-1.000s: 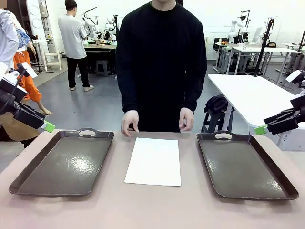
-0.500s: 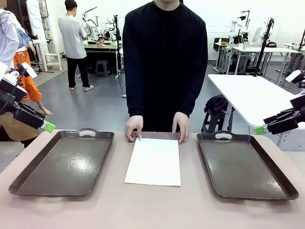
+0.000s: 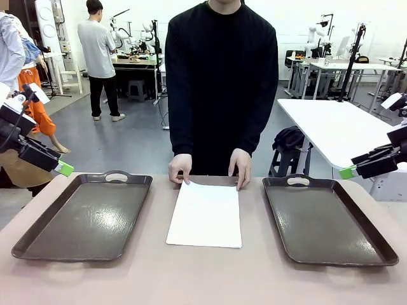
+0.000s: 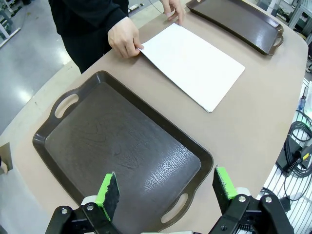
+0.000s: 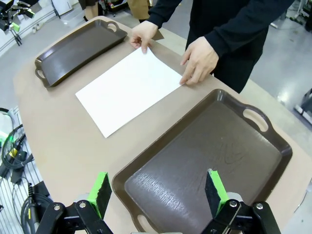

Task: Sort the A4 documents.
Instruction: Receive the A4 Paper.

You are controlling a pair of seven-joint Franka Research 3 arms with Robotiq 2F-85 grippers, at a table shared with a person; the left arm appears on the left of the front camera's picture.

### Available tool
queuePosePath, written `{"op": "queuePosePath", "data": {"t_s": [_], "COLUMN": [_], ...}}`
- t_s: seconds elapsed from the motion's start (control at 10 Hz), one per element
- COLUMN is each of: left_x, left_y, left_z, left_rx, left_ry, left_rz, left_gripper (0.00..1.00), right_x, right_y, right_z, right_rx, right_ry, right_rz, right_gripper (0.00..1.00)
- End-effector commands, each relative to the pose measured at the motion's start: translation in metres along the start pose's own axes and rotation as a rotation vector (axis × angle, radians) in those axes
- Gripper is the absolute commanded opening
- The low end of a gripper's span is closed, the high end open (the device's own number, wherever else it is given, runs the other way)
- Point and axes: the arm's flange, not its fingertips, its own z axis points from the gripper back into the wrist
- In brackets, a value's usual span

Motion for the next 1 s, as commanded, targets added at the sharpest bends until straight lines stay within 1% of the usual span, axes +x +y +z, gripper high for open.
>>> {"op": "queuePosePath", "data": {"t_s": [0.0,0.9], "left_x": [-0.0015,-0.0015], "left_y": [0.002,0.002], "left_z": [-0.0004,-0.0004], "left_rx": [-0.006,-0.006], "left_ry": [-0.002,-0.002], "left_rz": [-0.003,-0.003], "left_gripper": [1.0,1.0], "right_x": [-0.0017,-0.0017], "right_y": [-0.0029,-0.0029], "right_z": [-0.0033,-0.0033], "right_rx": [0.014,0.014], "right_ry": [-0.003,-0.003], "right_rz": [0.01,0.01], "right_gripper": [1.0,1.0]}}
